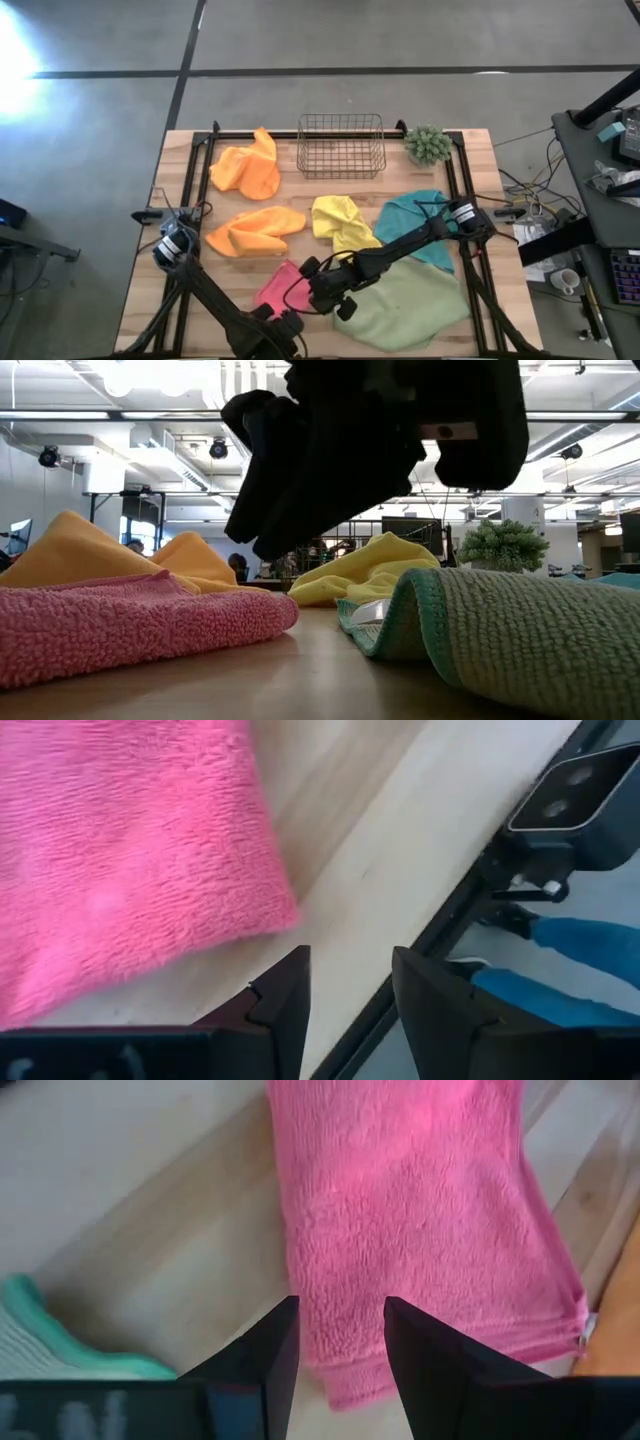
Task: Fold microfiber towels
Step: Put the folded pink microfiber cloth into the gold wire basket
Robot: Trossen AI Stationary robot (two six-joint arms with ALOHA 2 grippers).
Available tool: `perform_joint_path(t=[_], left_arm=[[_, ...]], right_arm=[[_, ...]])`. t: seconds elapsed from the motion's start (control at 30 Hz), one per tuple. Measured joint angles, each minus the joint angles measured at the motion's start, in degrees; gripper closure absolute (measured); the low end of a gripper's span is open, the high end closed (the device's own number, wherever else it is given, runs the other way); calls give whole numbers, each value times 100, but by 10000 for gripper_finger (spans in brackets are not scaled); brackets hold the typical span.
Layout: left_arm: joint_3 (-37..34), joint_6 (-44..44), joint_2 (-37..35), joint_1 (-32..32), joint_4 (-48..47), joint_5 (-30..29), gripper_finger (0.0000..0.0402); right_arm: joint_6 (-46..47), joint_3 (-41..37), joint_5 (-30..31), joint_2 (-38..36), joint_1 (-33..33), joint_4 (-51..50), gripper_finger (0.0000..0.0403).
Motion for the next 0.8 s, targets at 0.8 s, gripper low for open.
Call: perform_joint_path(t=[0.8], left_arm=[[-35, 889, 603, 46, -28, -503, 275]], right_arm=[[-297, 26, 397, 350, 28, 79, 264]])
